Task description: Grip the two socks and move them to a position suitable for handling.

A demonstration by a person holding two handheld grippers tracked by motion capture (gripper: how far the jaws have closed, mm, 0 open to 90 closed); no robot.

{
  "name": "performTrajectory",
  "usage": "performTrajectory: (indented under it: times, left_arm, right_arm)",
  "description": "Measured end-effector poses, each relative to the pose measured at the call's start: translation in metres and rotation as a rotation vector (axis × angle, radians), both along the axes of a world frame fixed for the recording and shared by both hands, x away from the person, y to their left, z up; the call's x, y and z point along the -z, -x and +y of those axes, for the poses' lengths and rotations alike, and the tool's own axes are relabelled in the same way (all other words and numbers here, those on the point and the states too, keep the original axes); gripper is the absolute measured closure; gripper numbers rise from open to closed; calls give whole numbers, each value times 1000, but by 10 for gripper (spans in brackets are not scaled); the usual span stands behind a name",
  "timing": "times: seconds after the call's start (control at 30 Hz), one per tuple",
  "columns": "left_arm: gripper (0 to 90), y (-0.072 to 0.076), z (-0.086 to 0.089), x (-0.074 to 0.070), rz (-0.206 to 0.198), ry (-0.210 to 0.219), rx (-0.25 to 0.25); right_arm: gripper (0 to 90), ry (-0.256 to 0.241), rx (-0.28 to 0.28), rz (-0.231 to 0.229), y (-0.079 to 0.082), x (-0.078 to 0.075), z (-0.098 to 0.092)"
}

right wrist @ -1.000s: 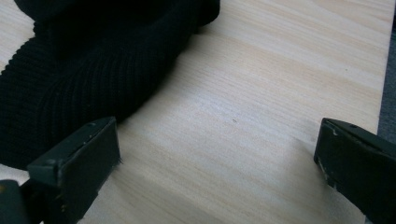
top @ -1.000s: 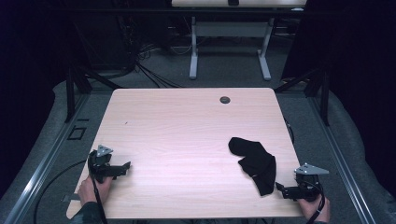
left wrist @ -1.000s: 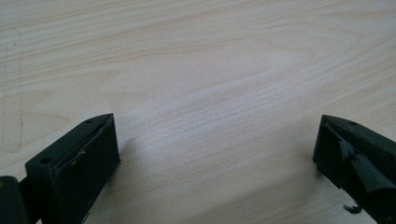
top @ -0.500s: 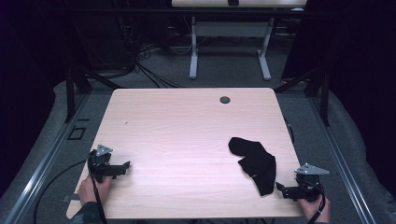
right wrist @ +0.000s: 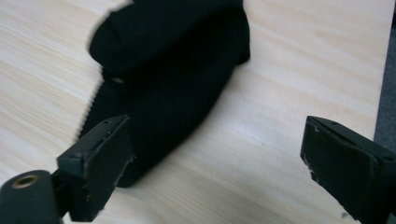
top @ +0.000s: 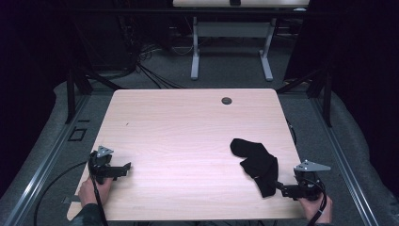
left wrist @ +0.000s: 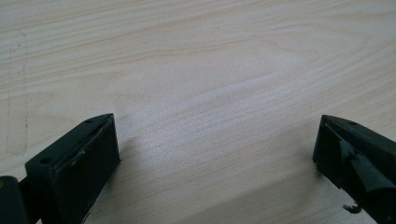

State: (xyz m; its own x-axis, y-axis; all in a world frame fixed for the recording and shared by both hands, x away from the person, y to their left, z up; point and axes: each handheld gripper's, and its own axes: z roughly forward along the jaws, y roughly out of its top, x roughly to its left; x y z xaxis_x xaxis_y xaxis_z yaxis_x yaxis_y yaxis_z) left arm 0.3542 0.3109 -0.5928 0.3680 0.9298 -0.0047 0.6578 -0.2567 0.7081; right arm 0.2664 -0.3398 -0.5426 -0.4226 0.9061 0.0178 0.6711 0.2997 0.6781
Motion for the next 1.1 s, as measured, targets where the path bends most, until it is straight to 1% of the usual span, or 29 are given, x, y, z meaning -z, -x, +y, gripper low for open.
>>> performTrajectory:
  times: [0.03,0.07,0.13,0.17,0.23,0.27,0.33,0.4,0.5,0.53,0.6,0.67,0.7,0.73,0.77,0.8,0.83,0.87,0.9,0.93,1.0,1.07,1.1]
  left_arm:
    - [2,0,0,0,0,1,0]
    - [2,0,0,0,-4,2,-2]
    - [2,0,0,0,-1,0,0]
    - [2,0,0,0,-1,0,-1]
    - [2,0,0,0,-2,0,-1]
    - [2,0,0,0,-2,1,-1]
    - [2,0,0,0,-2,1,-1]
    - [2,0,0,0,-2,1,-1]
    - [2,0,0,0,-4,1,-1]
    - [2,0,0,0,-4,1,0]
    - [2,0,0,0,-4,1,-1]
    - [2,-1,0,0,-2,1,1]
    - [2,-1,0,0,-1,1,2]
    - [2,-2,0,0,-2,1,2]
    - [2,-1,0,0,-2,1,2]
    - [2,-1,0,0,-2,1,2]
    - [2,-1,0,0,-2,1,2]
    - [2,-1,0,0,-2,2,1]
    - [3,-2,0,0,-2,1,2]
    - [2,-1,0,0,-2,2,2]
    - [3,-1,0,0,-2,1,2]
    - [3,-1,0,0,-2,0,2]
    - [3,-1,0,0,-2,0,3]
  right_arm:
    - [148,-7,-4,-3,-1,-6,2]
    - [157,-4,-8,-8,-2,-11,4]
    - [241,-17,-14,-3,-7,-20,9]
    - [272,-21,-7,-4,-11,-24,11]
    - [314,-40,0,5,-19,-28,15]
    - [324,-32,6,23,-23,-29,16]
    - [347,-38,18,48,-34,-29,17]
    - [368,-47,32,59,-41,-28,17]
    - [451,-55,46,80,-52,-27,17]
    - [452,-59,42,85,-54,-27,18]
    - [449,-27,49,67,-58,-27,20]
    - [431,-35,54,92,-62,-26,21]
    - [432,-32,53,102,-65,-24,22]
    - [442,-23,56,120,-67,-23,22]
    - [492,-26,54,129,-69,-22,21]
    - [604,-39,47,140,-71,-20,20]
    - [697,-38,44,136,-71,-19,20]
    - [781,-33,47,112,-68,-19,21]
    - [832,-23,41,89,-66,-20,23]
    - [857,-11,33,77,-64,-21,24]
    - [870,4,23,72,-63,-24,26]
    - [875,5,29,49,-61,-29,28]
    - [875,-2,28,40,-59,-31,29]
